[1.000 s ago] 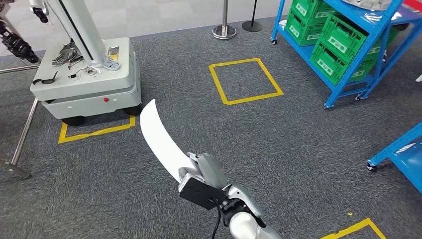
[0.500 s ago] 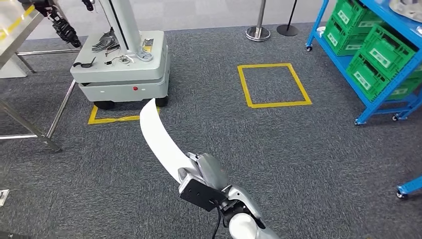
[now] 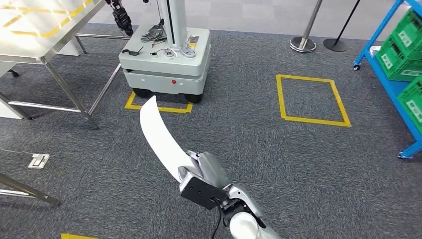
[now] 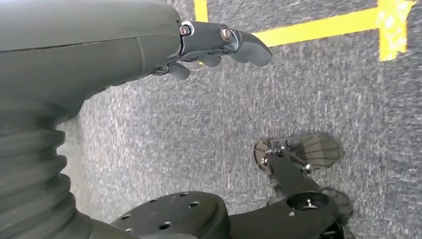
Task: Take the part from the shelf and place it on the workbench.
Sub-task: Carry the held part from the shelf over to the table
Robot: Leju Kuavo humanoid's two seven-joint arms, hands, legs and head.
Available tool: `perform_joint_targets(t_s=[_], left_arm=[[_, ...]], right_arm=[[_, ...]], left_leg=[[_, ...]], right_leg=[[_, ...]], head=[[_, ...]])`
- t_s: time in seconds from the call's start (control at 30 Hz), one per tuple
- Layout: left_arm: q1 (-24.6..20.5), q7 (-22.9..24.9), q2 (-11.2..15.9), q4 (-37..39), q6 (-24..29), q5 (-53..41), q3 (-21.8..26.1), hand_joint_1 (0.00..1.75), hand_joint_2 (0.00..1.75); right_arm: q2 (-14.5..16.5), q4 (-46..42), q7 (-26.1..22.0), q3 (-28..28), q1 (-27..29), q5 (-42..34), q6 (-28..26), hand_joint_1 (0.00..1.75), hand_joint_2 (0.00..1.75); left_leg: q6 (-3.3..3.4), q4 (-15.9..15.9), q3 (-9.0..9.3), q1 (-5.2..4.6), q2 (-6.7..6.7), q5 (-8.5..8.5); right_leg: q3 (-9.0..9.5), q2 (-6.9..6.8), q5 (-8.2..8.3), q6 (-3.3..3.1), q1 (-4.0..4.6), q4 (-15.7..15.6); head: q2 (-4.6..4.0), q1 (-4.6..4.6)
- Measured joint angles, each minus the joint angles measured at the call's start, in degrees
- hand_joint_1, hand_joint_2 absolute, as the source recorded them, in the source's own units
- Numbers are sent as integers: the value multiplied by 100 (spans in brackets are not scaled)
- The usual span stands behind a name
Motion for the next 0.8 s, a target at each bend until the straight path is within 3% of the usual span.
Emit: perform_joint_targets(t_s=[0.07,0.1,0.17,0.23,0.3,0.33,0.4,0.47,0.53,0.57,0.6,0.67,0.73,0.8], left_arm=[[33,23,-1,3,-1,-5,0,0,175],[55,32,7,4,-1,-5,0,0,175],[75,46,18,6,-1,-20,-1,0,175],[64,67,22,6,-1,-46,-3,0,175],[62,79,23,8,-1,-62,-7,0,175],[65,76,25,8,-1,-64,-8,0,175],[61,56,33,5,-1,-63,-9,0,175],[17,37,25,1,-1,-62,-10,0,175],[-31,29,13,-3,-1,-62,-12,0,175],[-44,28,16,-4,-1,-62,-12,0,175],[-49,28,18,-6,-1,-62,-12,0,175],[-70,31,19,-8,-1,-62,-12,0,175],[-108,28,8,-9,-1,-62,-13,0,175],[-130,23,-2,-9,-1,-61,-13,0,175]], right_arm=[[3,-1,2,0,-7,-7,-9,175,175],[8,-1,6,0,-12,-8,-15,175,175],[19,-1,24,0,-18,-6,-38,175,175],[22,-1,69,-4,-10,5,-57,175,175],[20,-1,106,-9,1,18,-61,175,175],[19,-1,115,-14,5,24,-60,175,175],[19,-1,128,-23,5,46,-47,175,175],[19,-1,143,-33,1,80,-16,175,175],[19,-1,151,-39,-8,105,23,175,175],[20,-1,153,-41,-12,111,37,175,175],[20,-2,153,-43,-18,117,47,175,175],[20,-4,149,-46,-27,125,52,175,175],[13,-4,147,-48,-22,133,55,175,175],[1,-2,147,-49,-7,143,58,175,175]], left_leg=[[-81,-31,-35,9,-99,24],[-112,-26,-51,9,-86,22],[-158,213,-183,-15,168,-139],[-192,866,-492,-16,505,-489],[-238,1438,-757,21,619,-691],[-261,1466,-760,44,647,-647],[-300,881,-432,84,768,-317],[-273,216,-63,80,983,-87],[-182,33,24,54,1038,-72],[-133,30,10,51,971,-63],[-94,27,10,51,909,-60],[-19,13,18,68,781,-41],[33,9,9,75,642,-25],[55,14,-6,61,484,-17]], right_leg=[[18,-63,12,-25,8,-59],[40,-120,35,-51,1,-92],[92,-255,81,-124,-26,-175],[106,-416,87,-169,-22,-201],[105,-587,71,-173,-19,-198],[106,-668,60,-164,-23,-194],[116,-809,30,-120,-38,-167],[116,-929,-26,-43,-26,-108],[124,-1025,-66,29,-2,-71],[143,-1078,-76,59,-6,-70],[158,-1074,-91,98,-20,-67],[94,-828,-250,164,-57,138],[-213,-494,-588,189,-70,794],[-580,-400,-813,181,-61,1480]], head=[[0,7],[0,7],[0,-22],[0,-49],[0,-50],[0,-50],[0,-51],[0,-45],[0,-25],[0,-15],[0,-12],[0,-1],[0,17],[0,22]])
